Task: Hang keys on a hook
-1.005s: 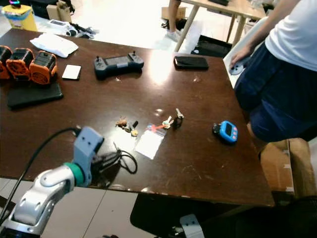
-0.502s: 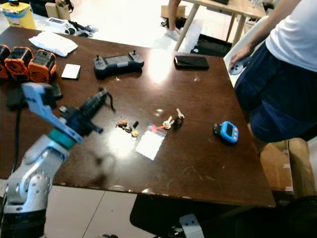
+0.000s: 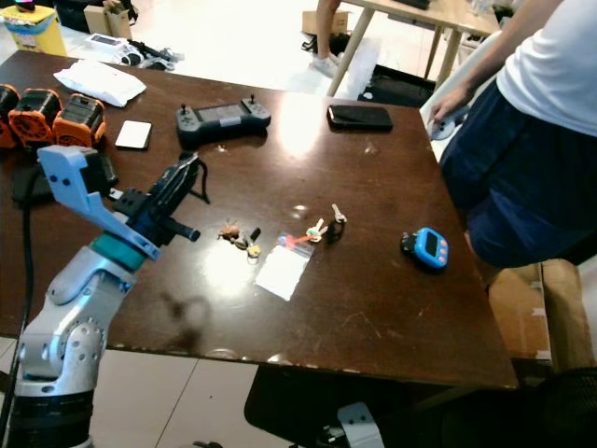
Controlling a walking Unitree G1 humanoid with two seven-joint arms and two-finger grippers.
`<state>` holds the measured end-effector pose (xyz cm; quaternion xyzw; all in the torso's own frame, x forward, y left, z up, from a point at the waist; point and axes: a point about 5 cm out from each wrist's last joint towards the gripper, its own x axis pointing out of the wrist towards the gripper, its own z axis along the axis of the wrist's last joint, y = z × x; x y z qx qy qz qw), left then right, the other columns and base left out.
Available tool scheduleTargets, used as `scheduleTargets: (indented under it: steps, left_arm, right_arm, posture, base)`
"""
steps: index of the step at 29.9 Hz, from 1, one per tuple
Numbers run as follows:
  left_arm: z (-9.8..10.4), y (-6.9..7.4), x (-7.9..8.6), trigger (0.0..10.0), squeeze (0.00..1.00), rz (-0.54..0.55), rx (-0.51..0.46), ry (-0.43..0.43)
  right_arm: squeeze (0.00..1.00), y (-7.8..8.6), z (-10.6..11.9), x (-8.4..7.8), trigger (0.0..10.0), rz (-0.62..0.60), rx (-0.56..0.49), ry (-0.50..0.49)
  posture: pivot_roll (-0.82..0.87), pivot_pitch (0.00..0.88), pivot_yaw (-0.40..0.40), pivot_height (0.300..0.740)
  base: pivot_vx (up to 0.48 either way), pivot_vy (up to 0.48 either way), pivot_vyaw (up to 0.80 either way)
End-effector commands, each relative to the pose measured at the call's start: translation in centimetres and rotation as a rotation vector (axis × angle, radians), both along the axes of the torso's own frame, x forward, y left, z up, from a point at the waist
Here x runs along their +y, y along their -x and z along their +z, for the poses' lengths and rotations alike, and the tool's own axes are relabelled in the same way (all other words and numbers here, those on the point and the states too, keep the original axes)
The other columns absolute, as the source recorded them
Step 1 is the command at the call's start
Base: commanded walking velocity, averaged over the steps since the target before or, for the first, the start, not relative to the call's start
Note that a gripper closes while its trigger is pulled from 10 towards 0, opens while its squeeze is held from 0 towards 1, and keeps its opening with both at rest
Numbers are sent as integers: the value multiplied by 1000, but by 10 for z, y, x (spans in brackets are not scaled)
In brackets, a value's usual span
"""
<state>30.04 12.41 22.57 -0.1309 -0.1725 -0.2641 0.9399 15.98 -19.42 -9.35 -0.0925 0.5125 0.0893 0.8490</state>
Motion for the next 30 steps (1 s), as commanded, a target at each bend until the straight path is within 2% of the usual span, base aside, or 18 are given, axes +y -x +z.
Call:
scheduleTargets:
  steps: [1, 3, 14, 18, 24, 30]
  left_arm:
    - [3, 2, -4, 10000, 0, -11, -19, -16]
    - [3, 2, -4, 10000, 0, -11, -19, -16]
    - [-4, 1, -6, 10000, 0, 13, 21, -13]
    - [-8, 0, -5, 10000, 0, 22, 43, -24]
    - [-9, 2, -5, 10000, 0, 13, 29, -83]
    - [-11, 3, -8, 10000, 0, 5, 29, -96]
  right_arm:
    - [0, 12, -5, 3, 10000, 8, 42, -12]
    - [0, 12, -5, 3, 10000, 8, 42, -12]
    - [0, 13, -5, 4, 10000, 35, 41, -26]
    - [0, 15, -6, 3, 10000, 10, 46, -32]
    - [0, 15, -6, 1, 10000, 2, 49, -25]
    - [0, 14, -6, 1, 10000, 1, 48, -27]
  posture:
    - [194, 70, -34, 740]
    - [194, 70, -34, 740]
    - [193, 83, -29, 740]
    - [193, 85, -32, 740]
    - [194, 86, -37, 740]
    - [193, 86, -38, 740]
  base:
    - [0, 0, 0]
    - [0, 0, 0]
    - [0, 0, 800]
    - [0, 0, 0]
    - [-283, 0, 0]
    - [-396, 0, 0]
